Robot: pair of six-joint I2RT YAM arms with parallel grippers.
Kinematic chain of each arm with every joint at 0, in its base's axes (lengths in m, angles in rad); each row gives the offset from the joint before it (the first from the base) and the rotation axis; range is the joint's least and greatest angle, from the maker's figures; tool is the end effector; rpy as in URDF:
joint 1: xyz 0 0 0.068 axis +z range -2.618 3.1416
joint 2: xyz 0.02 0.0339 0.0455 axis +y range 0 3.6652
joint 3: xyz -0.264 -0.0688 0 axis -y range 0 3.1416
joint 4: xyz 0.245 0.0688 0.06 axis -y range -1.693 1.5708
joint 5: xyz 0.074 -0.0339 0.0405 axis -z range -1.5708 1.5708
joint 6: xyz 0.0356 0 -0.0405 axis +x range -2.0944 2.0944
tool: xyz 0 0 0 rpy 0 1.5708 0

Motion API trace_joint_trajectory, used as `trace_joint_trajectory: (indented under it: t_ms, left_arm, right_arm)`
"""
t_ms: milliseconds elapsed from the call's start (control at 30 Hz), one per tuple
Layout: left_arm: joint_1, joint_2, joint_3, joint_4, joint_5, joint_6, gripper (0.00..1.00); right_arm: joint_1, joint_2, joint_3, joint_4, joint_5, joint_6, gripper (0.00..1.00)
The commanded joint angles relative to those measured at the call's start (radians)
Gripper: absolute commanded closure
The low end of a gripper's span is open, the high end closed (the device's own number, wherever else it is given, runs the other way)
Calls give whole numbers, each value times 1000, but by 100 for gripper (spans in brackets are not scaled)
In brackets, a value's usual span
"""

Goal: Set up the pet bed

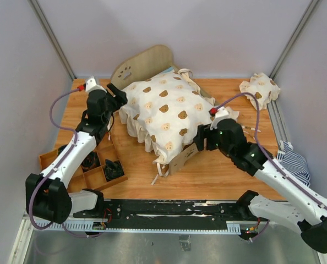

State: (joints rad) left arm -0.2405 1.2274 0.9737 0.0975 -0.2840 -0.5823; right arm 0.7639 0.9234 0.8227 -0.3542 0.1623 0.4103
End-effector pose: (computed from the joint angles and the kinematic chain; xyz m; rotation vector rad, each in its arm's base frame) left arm 0.2842 -0.0594 0.3418 -0.5001 1.6606 -0.3629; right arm 0.1546 0.1401 0.3112 -0.2600 2.0515 0.5742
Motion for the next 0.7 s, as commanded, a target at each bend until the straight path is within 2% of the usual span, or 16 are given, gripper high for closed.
trace_joint_trajectory:
  t_ms: [0,133,267,333,400,500,667]
  left_arm:
    - [-26,-32,-80,-110,87,-60,28]
    - [-81,-84,-126,-103,100,13,28]
    - [-157,-141,-149,-130,-4,38,28]
    - [-203,-161,-155,-159,-34,56,28]
    - [-265,-184,-166,-167,-69,128,30]
    - [-388,-231,-185,-168,-123,262,31]
    - [-597,-268,-200,-180,-145,314,34]
  right_arm:
    - [-184,-13,142,-88,-3,-271,30]
    - [-443,108,225,-84,-177,-323,31]
    - [-668,297,310,-89,-272,-137,33]
    - [-708,384,353,-102,-239,-39,34]
    - [-729,466,394,-124,-200,-11,35]
    - [-744,529,429,-128,-216,-4,36]
    - [-751,584,415,-111,-215,-10,40]
